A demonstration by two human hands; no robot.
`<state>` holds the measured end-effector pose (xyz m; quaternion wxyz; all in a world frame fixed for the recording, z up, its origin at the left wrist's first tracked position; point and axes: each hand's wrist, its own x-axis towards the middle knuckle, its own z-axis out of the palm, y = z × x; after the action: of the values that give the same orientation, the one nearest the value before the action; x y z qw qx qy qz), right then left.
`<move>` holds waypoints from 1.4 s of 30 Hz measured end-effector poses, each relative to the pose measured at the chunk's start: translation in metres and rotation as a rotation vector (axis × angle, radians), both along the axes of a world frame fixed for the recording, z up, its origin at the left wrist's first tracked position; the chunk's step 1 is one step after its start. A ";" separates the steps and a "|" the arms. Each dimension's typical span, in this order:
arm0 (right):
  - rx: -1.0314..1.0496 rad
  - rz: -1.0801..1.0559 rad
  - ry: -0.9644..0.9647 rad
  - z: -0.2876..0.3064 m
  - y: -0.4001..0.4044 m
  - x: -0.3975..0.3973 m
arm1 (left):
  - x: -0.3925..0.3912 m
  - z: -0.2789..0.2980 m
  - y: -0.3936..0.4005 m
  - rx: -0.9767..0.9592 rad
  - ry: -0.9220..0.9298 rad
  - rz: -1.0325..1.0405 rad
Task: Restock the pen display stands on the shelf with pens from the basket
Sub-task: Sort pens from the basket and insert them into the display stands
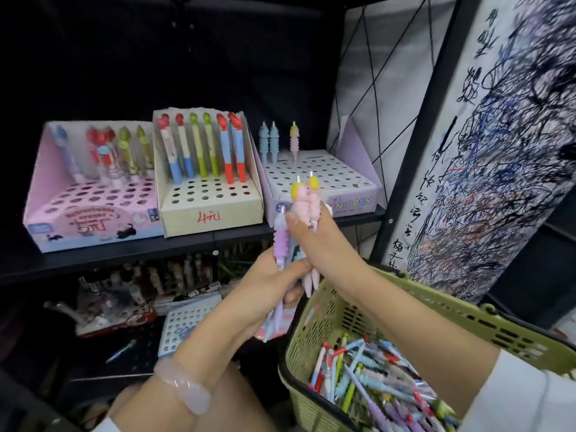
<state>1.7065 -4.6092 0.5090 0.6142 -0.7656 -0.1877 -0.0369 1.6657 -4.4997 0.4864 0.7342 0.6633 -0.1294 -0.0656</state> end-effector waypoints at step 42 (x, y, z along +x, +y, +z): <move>-0.497 -0.349 -0.205 0.064 -0.023 0.260 | 0.115 0.046 0.081 0.011 -0.080 0.339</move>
<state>1.9669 -4.6319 0.5728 0.3705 -0.9053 -0.1175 -0.1716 1.7803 -4.4185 0.5324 0.7253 0.6817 -0.0445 0.0850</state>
